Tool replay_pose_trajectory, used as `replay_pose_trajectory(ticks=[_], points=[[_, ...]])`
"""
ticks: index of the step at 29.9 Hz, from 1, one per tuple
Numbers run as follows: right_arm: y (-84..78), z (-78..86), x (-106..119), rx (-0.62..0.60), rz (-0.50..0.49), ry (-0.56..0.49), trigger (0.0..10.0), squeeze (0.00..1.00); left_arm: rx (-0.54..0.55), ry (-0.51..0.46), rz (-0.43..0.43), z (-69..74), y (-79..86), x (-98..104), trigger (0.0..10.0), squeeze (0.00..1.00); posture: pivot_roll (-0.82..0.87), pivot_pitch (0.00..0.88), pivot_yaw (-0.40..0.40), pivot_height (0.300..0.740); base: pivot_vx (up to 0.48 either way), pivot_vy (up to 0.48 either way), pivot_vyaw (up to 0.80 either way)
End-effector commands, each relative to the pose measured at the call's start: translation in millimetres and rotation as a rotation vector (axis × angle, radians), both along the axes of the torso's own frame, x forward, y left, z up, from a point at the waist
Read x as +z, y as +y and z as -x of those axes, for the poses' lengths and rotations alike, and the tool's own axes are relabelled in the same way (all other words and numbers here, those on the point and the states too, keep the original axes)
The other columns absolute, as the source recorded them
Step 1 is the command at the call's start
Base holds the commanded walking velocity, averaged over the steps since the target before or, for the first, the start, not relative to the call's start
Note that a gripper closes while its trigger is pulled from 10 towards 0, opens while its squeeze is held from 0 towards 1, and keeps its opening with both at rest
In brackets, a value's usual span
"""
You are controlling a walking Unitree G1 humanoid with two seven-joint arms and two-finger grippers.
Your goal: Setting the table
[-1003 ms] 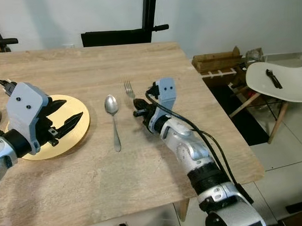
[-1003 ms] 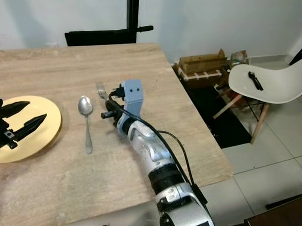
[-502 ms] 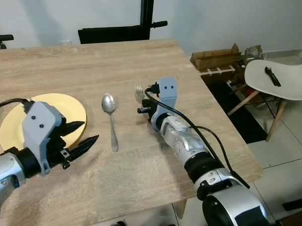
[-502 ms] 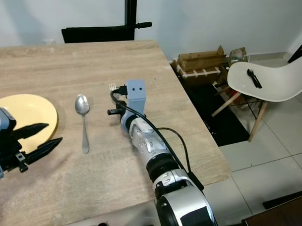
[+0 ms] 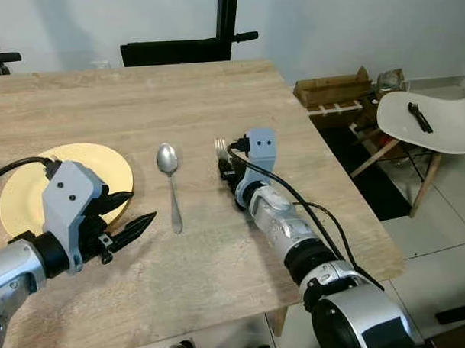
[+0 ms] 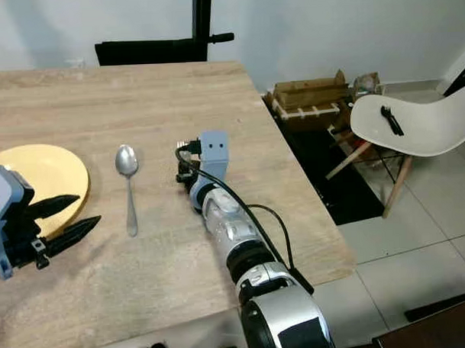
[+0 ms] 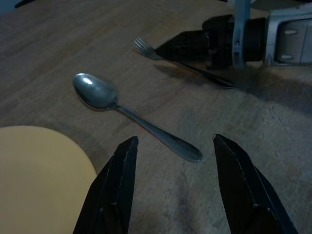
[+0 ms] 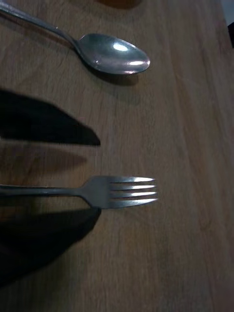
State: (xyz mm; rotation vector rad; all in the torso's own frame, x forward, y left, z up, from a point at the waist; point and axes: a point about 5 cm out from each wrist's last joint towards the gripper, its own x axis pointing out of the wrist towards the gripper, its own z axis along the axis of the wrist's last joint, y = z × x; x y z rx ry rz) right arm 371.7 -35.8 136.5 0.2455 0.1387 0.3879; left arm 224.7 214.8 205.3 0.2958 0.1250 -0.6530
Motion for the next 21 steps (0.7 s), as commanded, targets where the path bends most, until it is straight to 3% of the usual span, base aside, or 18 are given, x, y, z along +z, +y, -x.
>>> replay_pose_trajectory(ticks=[1,5,6,7,9,11,13,15,17,21], points=[[30.2,6.1,7.7,0.059,-0.069,-0.009,10.0,1.00,-0.015,0.003,0.002,1.9,-4.3,-2.8,10.0,0.00,0.09,0.062,-0.030,0.740,0.000,0.000,0.00],[25.6,3.5,13.7,0.042,-0.109,-0.042,10.0,1.00,-0.019,0.006,0.007,0.7,-6.3,-4.8,10.0,0.00,0.08,0.059,-0.028,0.740,0.000,0.000,0.00],[23.5,2.7,17.0,0.038,-0.119,-0.061,10.0,0.94,-0.020,0.007,0.008,0.3,-6.9,-5.4,10.0,0.00,0.08,0.059,-0.028,0.740,0.000,0.000,0.00],[18.7,1.9,22.0,0.029,-0.130,-0.095,10.0,0.00,-0.022,0.007,0.012,-0.8,-8.5,-6.3,10.0,0.00,0.06,0.056,-0.023,0.740,0.000,0.000,0.00],[11.0,1.7,29.0,0.016,-0.133,-0.152,10.0,0.00,-0.022,0.002,0.018,-3.1,-11.2,-7.6,10.0,0.00,0.06,0.055,-0.022,0.740,0.000,0.000,0.00],[-13.9,8.8,43.3,-0.018,-0.130,-0.294,10.0,0.00,0.033,-0.047,0.050,-16.0,-20.5,-9.4,10.0,0.00,0.03,0.050,-0.013,0.740,0.000,0.000,0.00],[-20.9,12.5,46.0,-0.027,-0.120,-0.328,10.0,0.00,0.061,-0.068,0.065,-20.6,-23.0,-8.9,10.0,0.00,0.03,0.049,-0.012,0.740,0.000,0.000,0.00],[-41.1,24.6,50.6,-0.061,-0.089,-0.404,10.0,0.00,0.162,-0.117,0.110,-34.2,-28.2,-8.5,10.0,0.00,0.00,0.042,-0.001,0.740,0.000,0.000,0.00],[-49.5,30.7,51.3,-0.080,-0.073,-0.429,10.0,0.00,0.213,-0.135,0.127,-40.2,-29.6,-9.1,10.0,0.00,-0.02,0.036,0.008,0.740,0.000,0.000,0.00],[-78.5,55.9,49.3,-0.168,-0.017,-0.472,10.0,0.00,0.421,-0.171,0.113,-55.4,-27.5,-23.6,10.0,0.00,-0.06,0.026,0.024,0.740,0.000,0.000,0.00]])
